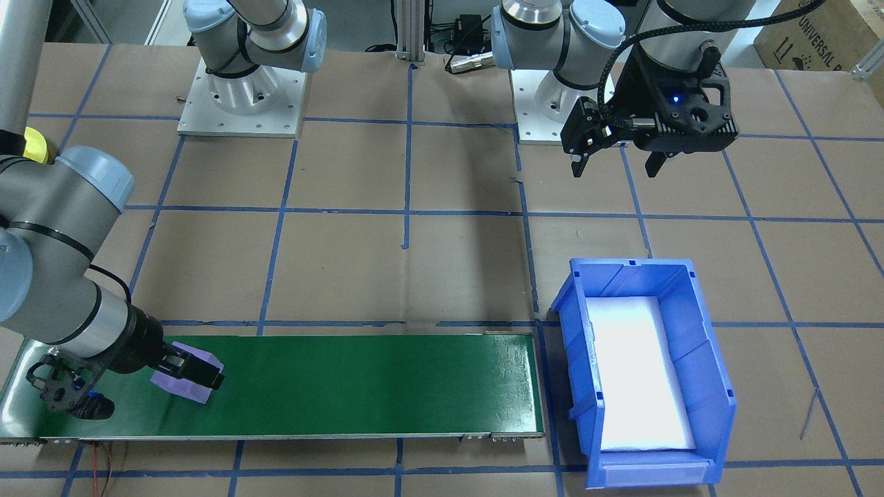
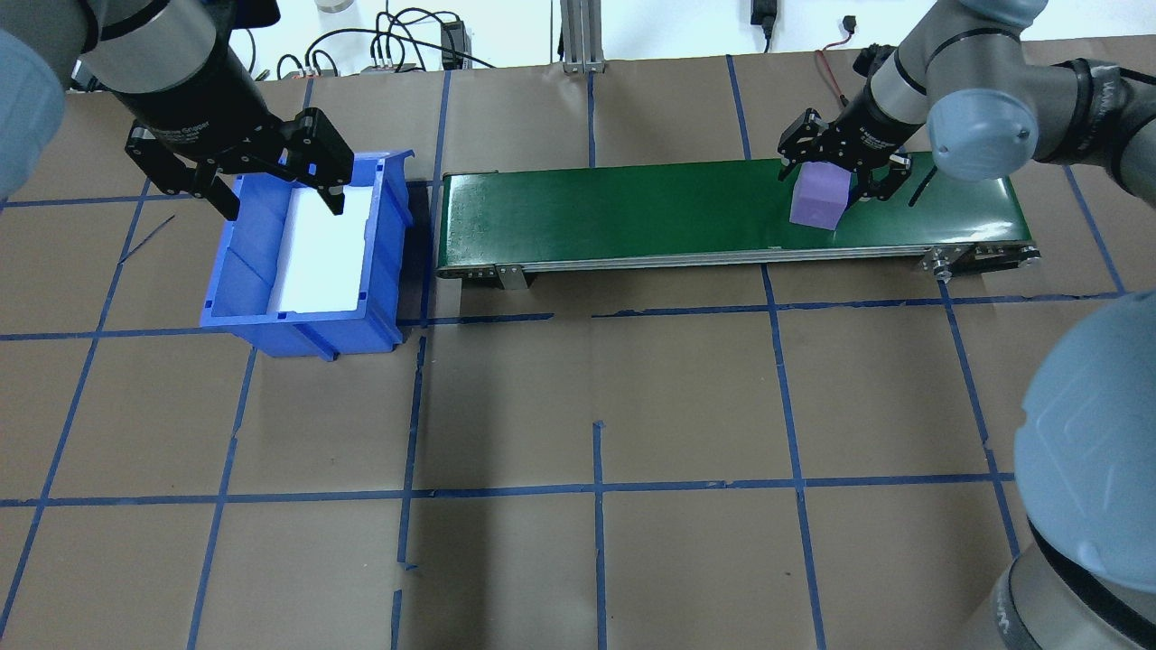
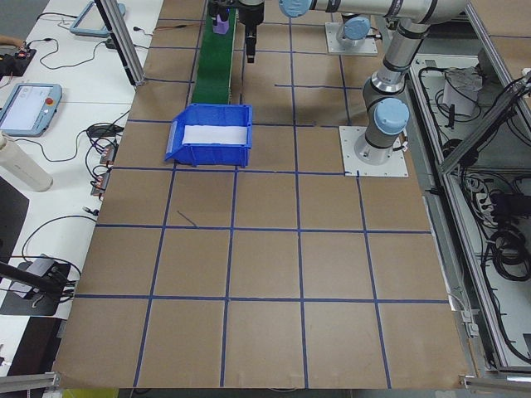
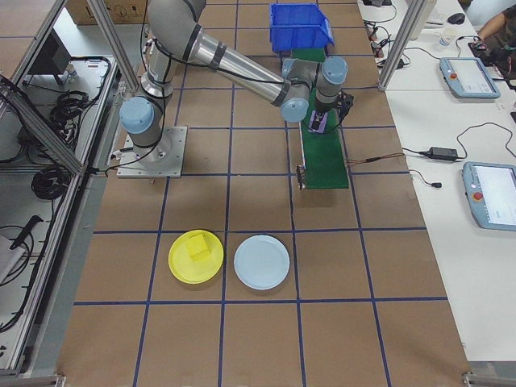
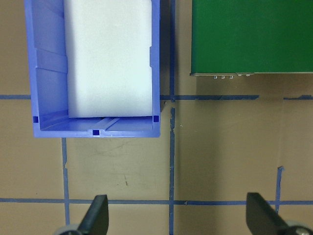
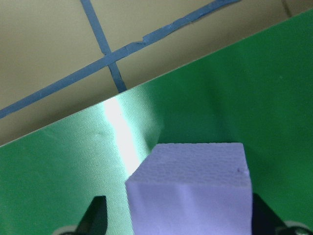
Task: Move block left to right into plate
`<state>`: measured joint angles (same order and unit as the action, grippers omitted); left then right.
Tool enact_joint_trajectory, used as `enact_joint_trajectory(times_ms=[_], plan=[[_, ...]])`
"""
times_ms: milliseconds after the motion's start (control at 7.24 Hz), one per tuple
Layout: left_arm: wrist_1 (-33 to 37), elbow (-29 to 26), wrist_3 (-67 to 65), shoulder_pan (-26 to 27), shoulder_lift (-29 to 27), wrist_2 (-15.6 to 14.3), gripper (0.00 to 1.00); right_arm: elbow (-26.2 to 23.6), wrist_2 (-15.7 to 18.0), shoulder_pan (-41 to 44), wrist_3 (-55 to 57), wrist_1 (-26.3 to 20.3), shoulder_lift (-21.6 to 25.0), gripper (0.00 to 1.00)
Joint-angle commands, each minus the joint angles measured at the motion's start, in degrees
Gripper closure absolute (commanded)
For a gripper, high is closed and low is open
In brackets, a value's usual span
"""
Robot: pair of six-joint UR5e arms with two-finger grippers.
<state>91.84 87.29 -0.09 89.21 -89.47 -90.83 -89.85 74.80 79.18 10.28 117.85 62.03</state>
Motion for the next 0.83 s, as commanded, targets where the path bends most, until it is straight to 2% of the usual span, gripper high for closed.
enact_joint_trajectory(times_ms=[0, 138, 276, 414, 552, 691], plan=[[0.0, -0.01, 0.0, 0.0, 0.0, -0.05, 0.0, -0.77, 2.79, -0.08, -5.59, 1.67, -0.94, 0.2], [0.0, -0.01, 0.0, 0.0, 0.0, -0.05, 0.0, -0.51, 5.25, -0.08, -8.67, 1.42, -0.07, 0.45], [0.0, 0.08, 0.0, 0.0, 0.0, -0.05, 0.0, -0.42, 7.01, -0.16, -11.4, 1.07, 2.02, 0.49], [0.0, 0.08, 0.0, 0.0, 0.0, -0.05, 0.0, -0.5, 12.07, -0.25, -20.56, 1.07, 4.39, 0.49], [0.0, 0.08, 0.0, 0.0, 0.0, -0.05, 0.0, -0.85, 15.17, -1.91, -29.01, 1.15, 5.81, 0.49], [0.0, 0.08, 0.0, 0.0, 0.0, -0.05, 0.0, -1.12, 15.81, -6.1, -35.62, 1.07, 7.39, 0.49]])
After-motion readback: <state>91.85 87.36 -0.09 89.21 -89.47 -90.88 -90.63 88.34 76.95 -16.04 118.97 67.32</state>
